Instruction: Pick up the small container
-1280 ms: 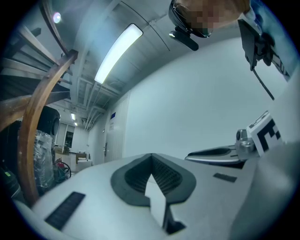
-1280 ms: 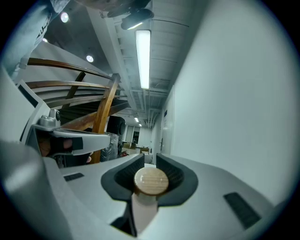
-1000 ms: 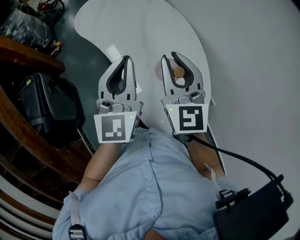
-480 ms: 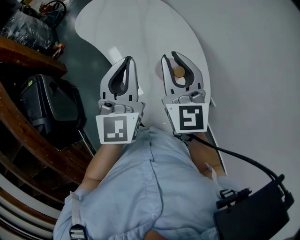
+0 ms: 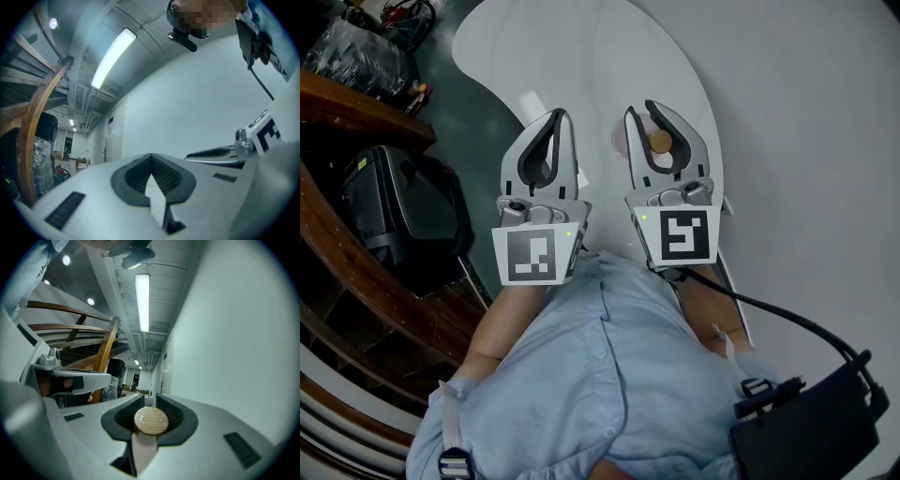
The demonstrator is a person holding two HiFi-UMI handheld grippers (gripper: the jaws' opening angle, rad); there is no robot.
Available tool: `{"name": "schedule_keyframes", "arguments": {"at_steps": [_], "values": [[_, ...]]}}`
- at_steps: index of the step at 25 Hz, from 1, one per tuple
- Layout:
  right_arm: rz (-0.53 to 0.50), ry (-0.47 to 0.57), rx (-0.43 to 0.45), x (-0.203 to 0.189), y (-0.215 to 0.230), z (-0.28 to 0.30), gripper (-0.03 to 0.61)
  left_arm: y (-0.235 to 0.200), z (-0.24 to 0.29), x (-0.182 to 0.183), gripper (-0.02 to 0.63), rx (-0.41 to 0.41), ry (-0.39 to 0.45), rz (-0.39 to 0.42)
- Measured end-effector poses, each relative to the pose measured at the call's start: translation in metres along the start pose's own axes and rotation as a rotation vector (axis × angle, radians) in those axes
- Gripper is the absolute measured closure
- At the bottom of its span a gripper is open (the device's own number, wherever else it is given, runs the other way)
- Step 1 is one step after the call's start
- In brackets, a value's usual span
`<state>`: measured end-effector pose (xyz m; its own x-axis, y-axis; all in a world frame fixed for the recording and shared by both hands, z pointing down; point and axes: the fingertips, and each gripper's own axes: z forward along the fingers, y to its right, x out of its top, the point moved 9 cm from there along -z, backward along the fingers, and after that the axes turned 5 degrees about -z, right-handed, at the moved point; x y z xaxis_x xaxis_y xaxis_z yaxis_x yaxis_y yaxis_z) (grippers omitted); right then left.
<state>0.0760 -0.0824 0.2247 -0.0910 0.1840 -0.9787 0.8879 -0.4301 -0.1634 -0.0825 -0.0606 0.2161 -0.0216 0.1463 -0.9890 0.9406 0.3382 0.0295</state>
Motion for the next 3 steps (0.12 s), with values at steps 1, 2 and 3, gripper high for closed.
{"name": "schedule_keyframes", "arguments": {"at_steps": [1, 2, 3], "values": [[0.000, -0.001, -0.001, 0.0001, 0.0000, 0.0013, 0.503, -0.0009, 0.0010, 0.0000, 0.615, -0.001, 0.001, 0.001], [0.001, -0.002, -0.003, -0.0001, 0.0002, 0.0025, 0.503, -0.0017, 0.0021, -0.0002, 0.615, -0.002, 0.002, 0.001], [0.003, -0.003, -0.005, -0.0002, 0.0004, 0.0037, 0.503, -0.0023, 0.0033, -0.0005, 0.615, -0.002, 0.002, 0.002]]}}
